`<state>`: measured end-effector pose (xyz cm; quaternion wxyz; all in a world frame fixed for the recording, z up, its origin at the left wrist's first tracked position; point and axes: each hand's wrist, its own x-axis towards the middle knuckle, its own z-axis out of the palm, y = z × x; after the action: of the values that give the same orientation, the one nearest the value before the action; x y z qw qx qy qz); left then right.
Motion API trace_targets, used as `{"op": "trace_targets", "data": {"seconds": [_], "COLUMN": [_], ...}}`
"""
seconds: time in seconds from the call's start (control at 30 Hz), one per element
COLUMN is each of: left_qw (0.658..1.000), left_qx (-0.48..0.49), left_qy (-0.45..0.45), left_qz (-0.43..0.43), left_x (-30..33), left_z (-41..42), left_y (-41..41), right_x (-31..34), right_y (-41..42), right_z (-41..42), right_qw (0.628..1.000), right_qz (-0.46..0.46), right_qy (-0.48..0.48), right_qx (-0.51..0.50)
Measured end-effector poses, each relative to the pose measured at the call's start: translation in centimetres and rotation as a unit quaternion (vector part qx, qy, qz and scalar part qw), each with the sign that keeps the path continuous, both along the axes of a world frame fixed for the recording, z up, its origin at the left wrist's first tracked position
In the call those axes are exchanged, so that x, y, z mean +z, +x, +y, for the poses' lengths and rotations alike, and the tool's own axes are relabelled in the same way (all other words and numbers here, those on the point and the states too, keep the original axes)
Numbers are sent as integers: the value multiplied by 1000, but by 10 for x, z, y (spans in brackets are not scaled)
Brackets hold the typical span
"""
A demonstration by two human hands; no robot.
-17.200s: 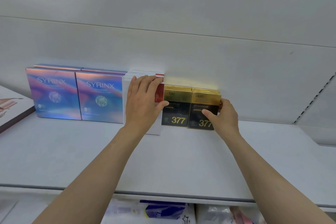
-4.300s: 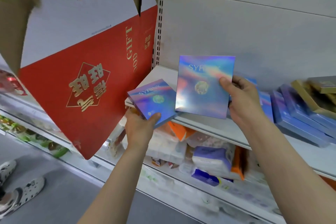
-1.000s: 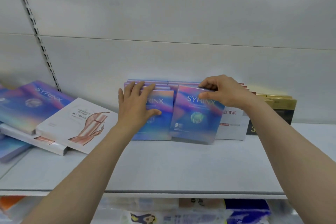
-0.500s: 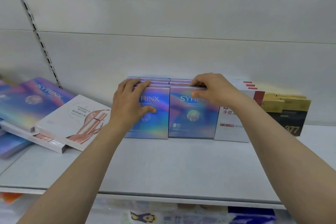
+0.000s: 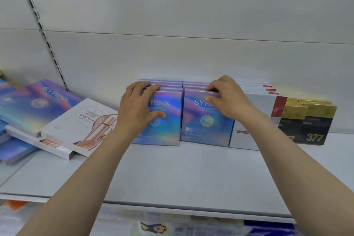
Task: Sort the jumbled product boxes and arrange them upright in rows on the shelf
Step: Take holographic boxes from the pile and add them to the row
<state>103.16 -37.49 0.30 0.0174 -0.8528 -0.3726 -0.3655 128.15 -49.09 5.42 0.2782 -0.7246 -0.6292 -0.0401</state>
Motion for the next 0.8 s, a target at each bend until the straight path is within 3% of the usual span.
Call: {"op": "trace_targets", "data": {"seconds": [0.37,0.53,0.8], "left_qw": [999,999,1000], "left_qx": [-7,-2,-3], "left_qy": [12,8,-19], "left_qz": [-35,-43,-23], "left_x": [-3,-4,-1], "left_z": [3,3,1], "left_y": [-6,-2,7], "right_x": [-13,-15,-17], "right_y": [-13,-9,-9], "right_z": [4,6,7], "right_qw": [997,999,996], "right_qz": [-18,-51,-93], "right_qy": [79,4,11], "right_qx": [6,-6,-13]}}
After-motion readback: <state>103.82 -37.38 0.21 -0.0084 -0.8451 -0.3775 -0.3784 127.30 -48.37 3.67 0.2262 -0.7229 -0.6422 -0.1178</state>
